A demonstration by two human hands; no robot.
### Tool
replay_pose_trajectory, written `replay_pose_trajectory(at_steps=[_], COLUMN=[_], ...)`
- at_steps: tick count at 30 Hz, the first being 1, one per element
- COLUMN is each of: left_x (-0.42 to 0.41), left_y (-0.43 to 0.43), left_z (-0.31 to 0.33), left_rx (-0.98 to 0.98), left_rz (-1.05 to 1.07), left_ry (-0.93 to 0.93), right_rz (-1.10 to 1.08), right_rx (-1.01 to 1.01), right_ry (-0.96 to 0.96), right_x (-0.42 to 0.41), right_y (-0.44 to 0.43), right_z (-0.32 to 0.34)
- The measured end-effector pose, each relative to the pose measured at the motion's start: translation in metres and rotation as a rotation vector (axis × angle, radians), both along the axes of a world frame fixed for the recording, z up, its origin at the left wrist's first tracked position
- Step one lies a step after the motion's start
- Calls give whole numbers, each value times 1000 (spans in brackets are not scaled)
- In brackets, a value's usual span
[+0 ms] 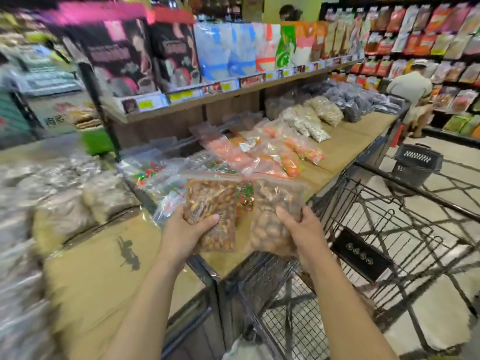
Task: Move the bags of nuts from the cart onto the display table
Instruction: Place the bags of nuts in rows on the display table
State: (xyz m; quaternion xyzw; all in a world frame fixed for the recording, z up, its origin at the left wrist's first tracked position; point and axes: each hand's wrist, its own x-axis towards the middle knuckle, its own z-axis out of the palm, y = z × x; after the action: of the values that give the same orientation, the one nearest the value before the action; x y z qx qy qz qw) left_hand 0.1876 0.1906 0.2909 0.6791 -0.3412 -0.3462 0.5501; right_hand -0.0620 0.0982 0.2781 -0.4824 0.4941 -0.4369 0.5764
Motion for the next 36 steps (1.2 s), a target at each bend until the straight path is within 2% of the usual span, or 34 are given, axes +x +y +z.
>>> replay_pose_trajectory(at_steps=[6, 11, 16, 19, 28, 36], left_x=[83, 141, 170, 201, 254, 281], left_y=[60, 113, 155, 170, 177, 148], left_z=[1, 10, 31, 18, -30, -53], left_rx=[-33, -28, -89, -84, -75, 5], left_rz=[160, 274, 309, 315, 463, 603], left_ry=[-32, 18, 59, 54, 68, 85], right_rz=[158, 251, 330, 366, 479, 603], right_rx=[-70, -128, -141, -141, -79, -36], right_ry=[-10, -2, -7, -15, -7, 30], right_x=[89, 166, 222, 254, 319, 364], right_y=[16, 37, 56, 64, 57, 7], right_z=[5, 7, 3, -4, -18, -41])
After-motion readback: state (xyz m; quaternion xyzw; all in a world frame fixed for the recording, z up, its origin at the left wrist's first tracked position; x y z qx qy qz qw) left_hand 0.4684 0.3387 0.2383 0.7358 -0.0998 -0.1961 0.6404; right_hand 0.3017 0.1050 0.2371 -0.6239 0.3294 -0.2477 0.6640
